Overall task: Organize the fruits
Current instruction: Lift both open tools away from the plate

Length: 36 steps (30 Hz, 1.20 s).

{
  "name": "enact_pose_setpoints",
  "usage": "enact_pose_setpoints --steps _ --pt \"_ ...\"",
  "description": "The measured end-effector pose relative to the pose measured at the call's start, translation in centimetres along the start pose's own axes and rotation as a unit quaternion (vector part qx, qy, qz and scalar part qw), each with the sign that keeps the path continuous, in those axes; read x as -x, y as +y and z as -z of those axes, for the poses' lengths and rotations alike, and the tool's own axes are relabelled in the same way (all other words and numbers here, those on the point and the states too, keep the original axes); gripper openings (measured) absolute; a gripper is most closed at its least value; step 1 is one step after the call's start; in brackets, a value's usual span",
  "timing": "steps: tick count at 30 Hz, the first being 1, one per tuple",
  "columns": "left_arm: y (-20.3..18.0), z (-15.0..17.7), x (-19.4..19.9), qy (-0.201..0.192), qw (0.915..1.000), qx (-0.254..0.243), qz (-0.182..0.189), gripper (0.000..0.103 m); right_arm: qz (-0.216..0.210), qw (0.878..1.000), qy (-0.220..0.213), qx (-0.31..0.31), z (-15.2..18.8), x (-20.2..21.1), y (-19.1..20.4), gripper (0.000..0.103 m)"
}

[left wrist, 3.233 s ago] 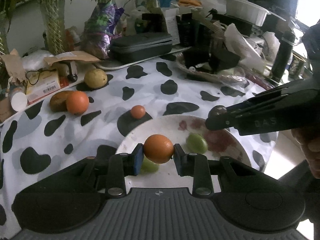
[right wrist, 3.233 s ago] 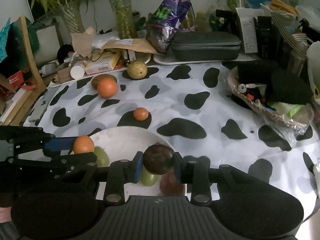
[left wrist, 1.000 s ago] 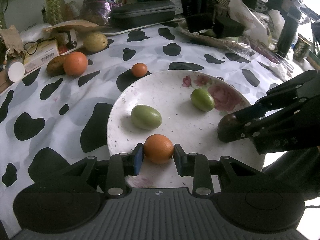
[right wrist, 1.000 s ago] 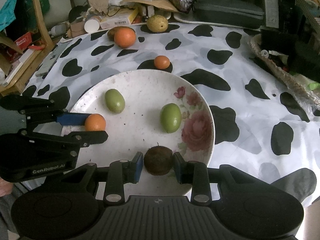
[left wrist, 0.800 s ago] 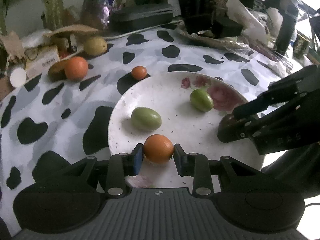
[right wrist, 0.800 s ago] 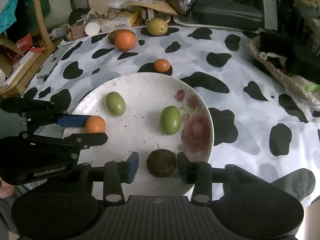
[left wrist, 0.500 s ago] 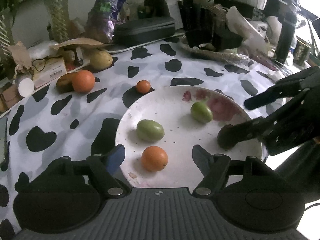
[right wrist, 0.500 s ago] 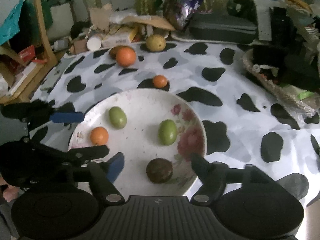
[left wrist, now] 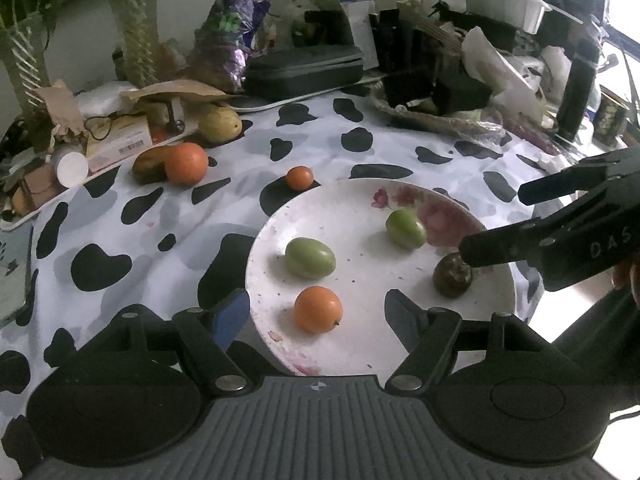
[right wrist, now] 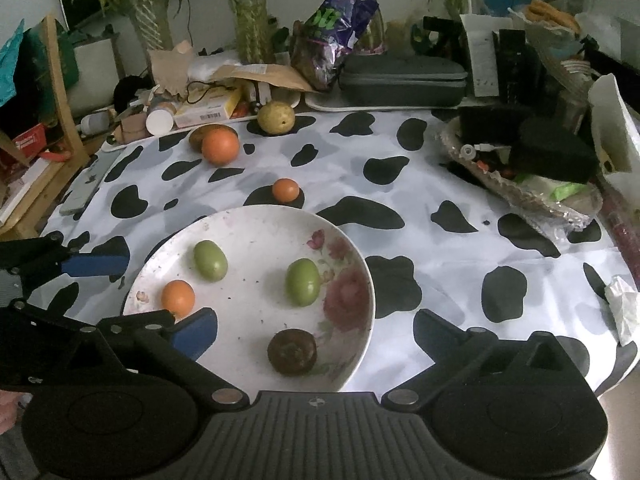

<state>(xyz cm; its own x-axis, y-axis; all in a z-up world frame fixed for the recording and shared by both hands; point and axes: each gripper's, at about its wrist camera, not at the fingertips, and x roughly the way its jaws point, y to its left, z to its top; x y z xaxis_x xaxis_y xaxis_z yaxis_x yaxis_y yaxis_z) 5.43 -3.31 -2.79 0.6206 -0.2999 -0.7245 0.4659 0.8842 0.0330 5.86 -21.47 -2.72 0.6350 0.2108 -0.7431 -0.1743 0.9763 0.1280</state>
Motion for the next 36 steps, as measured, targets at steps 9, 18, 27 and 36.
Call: enact_pose_setpoints --steps 9,18,27,36 --pt "0.9 -0.4 0.1 -0.007 0.9998 0.016 -0.008 0.073 0.013 1.000 -0.004 -0.006 -0.1 -0.4 -0.1 0.103" --pt "1.5 -1.6 -0.6 -0.007 0.9997 0.021 -0.012 0.073 0.017 1.000 -0.011 -0.010 -0.9 -1.2 -0.3 0.103" --pt "2.2 -3.0 -1.2 -0.011 0.9997 -0.001 -0.020 0.073 0.024 0.999 -0.020 -0.009 -2.3 -2.5 -0.6 0.103" --pt "3.8 -4.2 -2.2 -0.010 0.9996 0.001 -0.025 0.073 0.021 0.999 -0.024 0.002 -4.1 -4.1 -0.2 0.103"
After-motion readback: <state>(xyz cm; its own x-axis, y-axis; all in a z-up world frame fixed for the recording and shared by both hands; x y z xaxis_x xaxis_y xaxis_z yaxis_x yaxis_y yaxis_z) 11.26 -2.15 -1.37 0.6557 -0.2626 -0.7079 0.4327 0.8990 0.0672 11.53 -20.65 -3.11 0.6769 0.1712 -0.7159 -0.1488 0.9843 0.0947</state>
